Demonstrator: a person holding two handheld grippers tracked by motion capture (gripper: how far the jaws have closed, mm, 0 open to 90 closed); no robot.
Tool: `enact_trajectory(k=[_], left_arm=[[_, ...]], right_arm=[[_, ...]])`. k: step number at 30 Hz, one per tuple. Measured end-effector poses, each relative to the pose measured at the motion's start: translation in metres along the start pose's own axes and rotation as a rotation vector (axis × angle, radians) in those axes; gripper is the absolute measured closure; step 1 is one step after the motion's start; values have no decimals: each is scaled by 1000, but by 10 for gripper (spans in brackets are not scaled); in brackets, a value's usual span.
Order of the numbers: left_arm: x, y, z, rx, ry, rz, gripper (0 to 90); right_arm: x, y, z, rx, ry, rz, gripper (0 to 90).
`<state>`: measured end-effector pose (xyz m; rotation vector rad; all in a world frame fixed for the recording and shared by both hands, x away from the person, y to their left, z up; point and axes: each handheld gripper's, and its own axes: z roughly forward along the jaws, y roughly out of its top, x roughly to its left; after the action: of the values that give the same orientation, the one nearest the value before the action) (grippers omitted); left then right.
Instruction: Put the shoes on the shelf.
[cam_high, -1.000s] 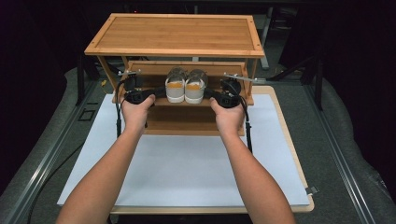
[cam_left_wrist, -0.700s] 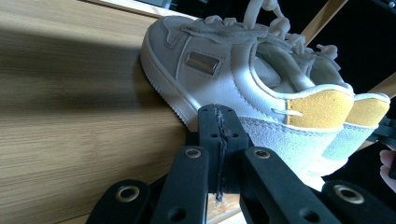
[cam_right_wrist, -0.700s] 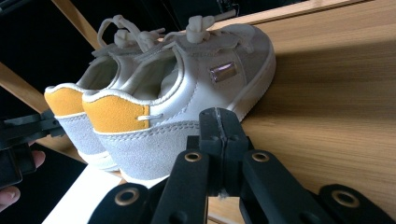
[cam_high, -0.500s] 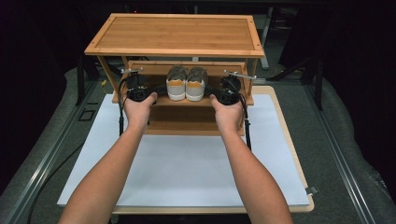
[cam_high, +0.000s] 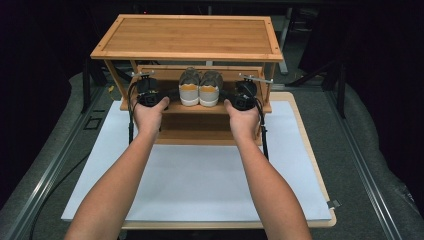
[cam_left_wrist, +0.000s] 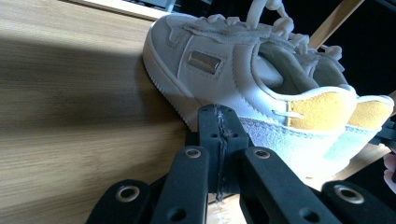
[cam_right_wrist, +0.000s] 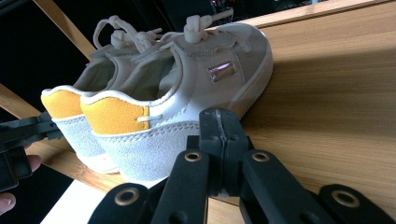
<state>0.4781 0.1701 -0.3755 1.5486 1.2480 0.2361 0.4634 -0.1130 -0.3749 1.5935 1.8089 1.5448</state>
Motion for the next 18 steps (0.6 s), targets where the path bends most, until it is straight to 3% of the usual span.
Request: enact_trajectory(k=[9,10,12,18], left_arm=[[3,1,3,0,-10,-13,899],[3,1,3,-1,-10,-15,899],[3,0,5,-3,-8,-20,899],[3,0,7,-5,-10,-46,898]], right_arm=[[-3,3,3,17,-9,15,900],[-4,3,4,3,8,16,900],[-4,4,5,9,-16,17,900],[-4,4,7,2,-22,13,900]])
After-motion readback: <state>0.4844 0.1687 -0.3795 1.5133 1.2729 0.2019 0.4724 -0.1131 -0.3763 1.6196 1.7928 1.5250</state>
